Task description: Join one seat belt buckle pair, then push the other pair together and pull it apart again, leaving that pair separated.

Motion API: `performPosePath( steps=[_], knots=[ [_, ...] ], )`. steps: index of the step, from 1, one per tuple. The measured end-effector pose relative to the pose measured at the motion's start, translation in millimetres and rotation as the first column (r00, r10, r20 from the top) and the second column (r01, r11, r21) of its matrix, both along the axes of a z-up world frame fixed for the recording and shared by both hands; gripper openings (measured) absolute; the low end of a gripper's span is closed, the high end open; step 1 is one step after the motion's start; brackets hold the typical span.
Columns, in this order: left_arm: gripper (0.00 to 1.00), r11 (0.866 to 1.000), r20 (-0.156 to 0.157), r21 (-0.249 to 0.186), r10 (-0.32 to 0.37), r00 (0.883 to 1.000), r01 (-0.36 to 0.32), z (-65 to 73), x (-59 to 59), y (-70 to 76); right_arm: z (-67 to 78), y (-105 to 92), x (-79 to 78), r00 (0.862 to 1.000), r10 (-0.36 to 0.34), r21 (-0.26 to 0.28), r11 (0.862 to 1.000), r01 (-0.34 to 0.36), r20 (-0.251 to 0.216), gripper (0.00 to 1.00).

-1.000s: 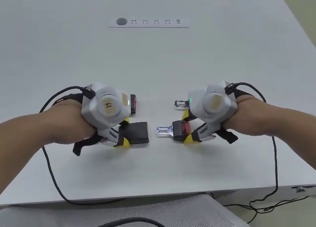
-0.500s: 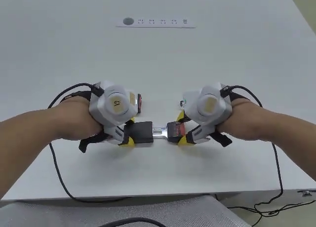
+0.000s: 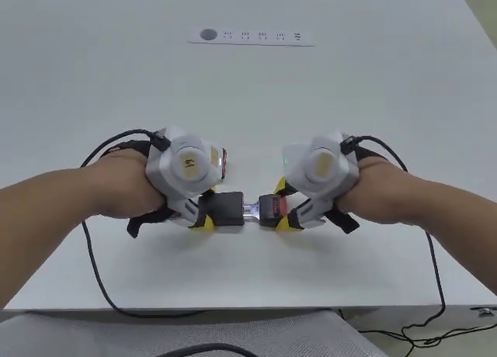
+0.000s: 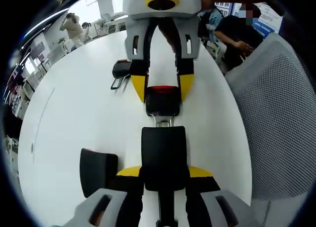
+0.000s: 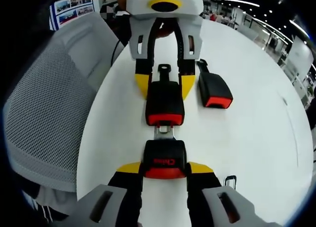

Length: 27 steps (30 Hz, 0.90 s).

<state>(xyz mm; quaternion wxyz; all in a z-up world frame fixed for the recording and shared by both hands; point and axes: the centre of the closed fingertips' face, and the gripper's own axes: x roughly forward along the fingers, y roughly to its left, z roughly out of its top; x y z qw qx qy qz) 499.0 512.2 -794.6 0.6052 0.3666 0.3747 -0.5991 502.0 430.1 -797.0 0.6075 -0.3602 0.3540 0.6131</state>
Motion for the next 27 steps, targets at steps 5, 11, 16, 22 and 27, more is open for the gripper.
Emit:
performPosePath(
  steps=[5,11,16,22,27],
  knots=[
    [0.33,1.000,-0.004,-0.013,0.000,1.000,0.000,0.9,-0.9,-0.5,0.3,0.7,0.8,1.000,-0.003,0.002,1.000,0.003,-0.011,0.30],
    [0.32,1.000,-0.004,-0.019,0.002,1.000,-0.002,2.1,-2.4,-1.4,0.1,4.5,0.0,1.000,-0.020,0.013,1.000,0.020,-0.011,0.29],
    [0.32,1.000,-0.002,-0.008,-0.007,1.000,0.007,2.0,-2.4,-0.9,1.4,5.9,-1.6,1.000,-0.022,0.007,1.000,0.022,-0.005,0.29],
    [0.32,1.000,0.001,-0.006,-0.013,1.000,0.013,2.0,-3.1,-1.7,3.6,12.5,-3.7,0.999,-0.038,0.022,0.999,0.038,-0.006,0.29],
    [0.32,1.000,-0.002,0.008,-0.021,1.000,0.021,3.3,-5.4,-0.1,-0.3,2.3,-5.1,0.997,-0.066,-0.053,0.997,0.064,-0.030,0.29]
  ],
)
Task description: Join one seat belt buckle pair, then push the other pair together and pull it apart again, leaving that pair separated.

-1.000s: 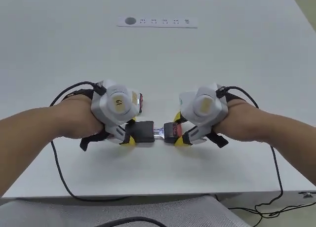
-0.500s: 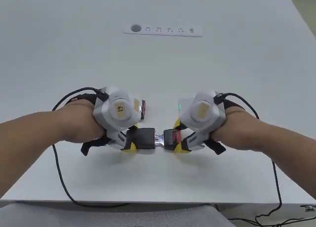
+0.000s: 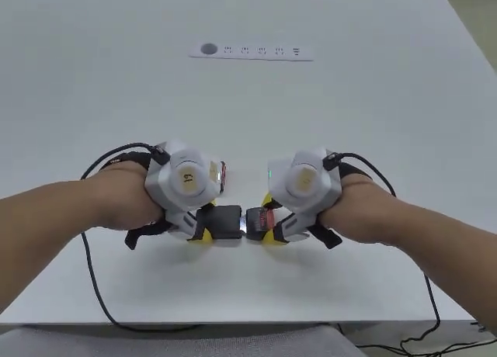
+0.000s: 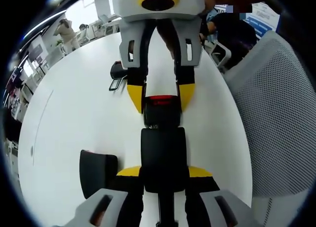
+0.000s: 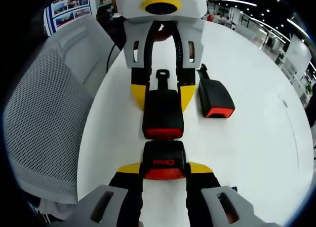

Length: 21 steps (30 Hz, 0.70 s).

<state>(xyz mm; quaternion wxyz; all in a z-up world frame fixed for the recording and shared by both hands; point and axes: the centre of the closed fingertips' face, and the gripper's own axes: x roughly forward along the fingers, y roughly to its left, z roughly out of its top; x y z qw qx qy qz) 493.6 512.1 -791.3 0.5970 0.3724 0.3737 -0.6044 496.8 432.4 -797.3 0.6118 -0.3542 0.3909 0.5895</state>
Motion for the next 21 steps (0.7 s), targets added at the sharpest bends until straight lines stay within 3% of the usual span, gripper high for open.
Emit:
performPosePath(
  steps=[1,2,9,15,21],
  knots=[
    [0.32,1.000,0.002,-0.013,0.001,1.000,-0.001,0.0,0.5,-1.9,-0.4,7.9,6.3,1.000,0.018,0.062,0.998,-0.019,0.017,0.29],
    [0.32,1.000,0.002,-0.015,0.002,1.000,-0.002,-0.2,0.9,-1.9,-0.5,10.0,7.0,1.000,0.018,0.069,0.997,-0.019,0.017,0.29],
    [0.32,1.000,0.003,-0.006,0.001,1.000,-0.001,-2.0,2.1,-0.5,-2.1,12.6,10.1,1.000,0.021,0.061,0.998,-0.023,0.020,0.29],
    [0.32,0.998,-0.016,-0.051,0.029,0.999,-0.030,-1.0,3.6,2.6,-1.1,14.8,8.6,0.999,0.041,0.062,0.997,-0.043,0.032,0.29],
    [0.32,0.999,-0.019,-0.044,0.028,0.999,-0.029,-0.1,2.9,1.1,-0.3,15.7,9.7,0.998,0.033,0.059,0.998,-0.036,0.045,0.29]
  ],
)
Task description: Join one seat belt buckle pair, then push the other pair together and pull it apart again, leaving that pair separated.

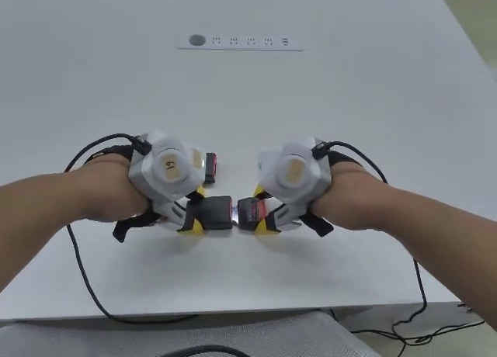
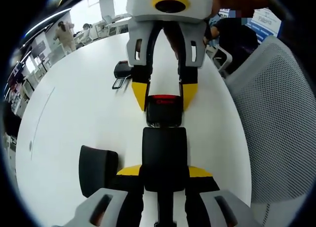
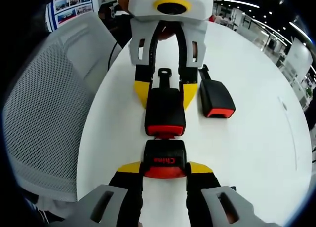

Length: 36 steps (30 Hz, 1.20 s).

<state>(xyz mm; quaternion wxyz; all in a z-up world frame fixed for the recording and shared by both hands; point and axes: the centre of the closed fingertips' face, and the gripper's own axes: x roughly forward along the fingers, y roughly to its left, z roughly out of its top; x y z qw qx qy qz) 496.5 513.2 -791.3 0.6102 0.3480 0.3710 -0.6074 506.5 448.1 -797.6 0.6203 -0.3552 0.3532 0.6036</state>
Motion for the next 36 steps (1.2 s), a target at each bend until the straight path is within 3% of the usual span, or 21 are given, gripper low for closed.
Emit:
performPosePath(
  steps=[28,36],
  knots=[
    [0.32,1.000,-0.006,0.000,-0.009,1.000,0.009,-2.8,4.9,0.4,2.8,0.7,-7.2,1.000,0.000,-0.034,0.999,0.000,-0.005,0.30],
    [0.32,1.000,-0.031,-0.012,-0.010,0.999,0.010,2.6,2.1,-2.5,1.0,-0.3,-6.1,1.000,0.010,-0.035,0.999,-0.011,-0.018,0.29]
  ],
)
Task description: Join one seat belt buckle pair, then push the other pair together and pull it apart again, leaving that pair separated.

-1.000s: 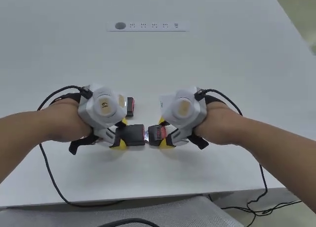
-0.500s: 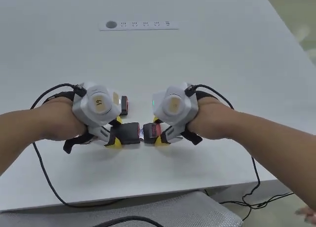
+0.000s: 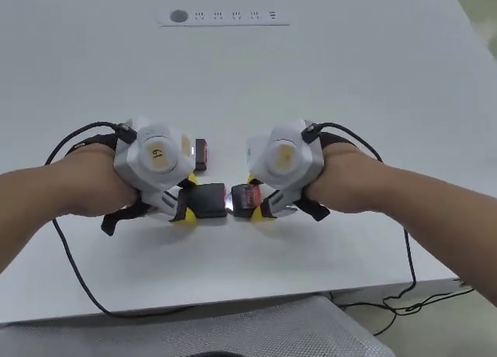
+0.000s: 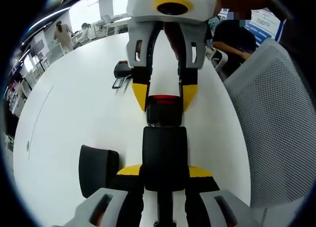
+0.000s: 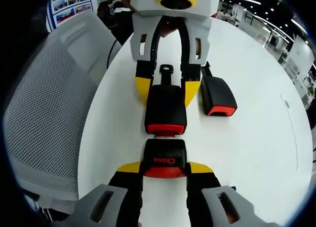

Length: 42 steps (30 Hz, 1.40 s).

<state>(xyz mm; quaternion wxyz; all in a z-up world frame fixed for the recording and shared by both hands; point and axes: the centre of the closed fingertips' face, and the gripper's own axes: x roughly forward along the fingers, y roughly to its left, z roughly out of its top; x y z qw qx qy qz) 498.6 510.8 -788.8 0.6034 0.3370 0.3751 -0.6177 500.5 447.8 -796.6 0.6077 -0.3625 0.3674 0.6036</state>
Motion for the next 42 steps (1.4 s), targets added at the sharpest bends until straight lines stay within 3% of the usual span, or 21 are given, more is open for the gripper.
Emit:
performPosePath(
  steps=[9,16,23,33,34,39,42],
  knots=[
    [0.32,1.000,0.003,0.002,0.002,1.000,-0.002,-1.0,2.1,0.4,1.7,-2.2,-0.8,1.000,-0.004,-0.005,1.000,0.004,0.002,0.29],
    [0.32,1.000,0.022,0.008,0.008,1.000,-0.008,-1.8,3.2,1.6,2.3,-2.7,0.2,1.000,-0.006,-0.012,1.000,0.006,0.010,0.30],
    [0.32,0.999,0.033,0.015,0.036,0.999,-0.036,-3.1,6.5,3.2,2.3,-1.8,2.3,0.999,-0.034,0.019,0.999,0.034,0.000,0.30],
    [0.34,0.999,0.032,0.015,0.034,0.999,-0.034,-5.4,6.0,7.1,-0.2,-0.1,2.4,1.000,-0.013,0.006,1.000,0.013,0.027,0.32],
    [0.34,0.999,0.032,0.016,0.032,0.999,-0.032,-5.4,6.2,7.4,0.3,2.5,1.1,0.999,0.012,0.015,1.000,-0.013,0.036,0.32],
    [0.35,0.999,0.034,0.025,0.037,0.999,-0.038,-5.3,4.9,9.8,1.3,0.4,4.6,0.999,-0.029,0.015,0.999,0.029,0.039,0.37],
    [0.35,0.998,0.058,0.017,0.053,0.997,-0.054,2.2,2.7,11.3,7.3,-0.6,4.8,0.998,-0.056,0.026,0.998,0.055,0.042,0.39]
  ],
)
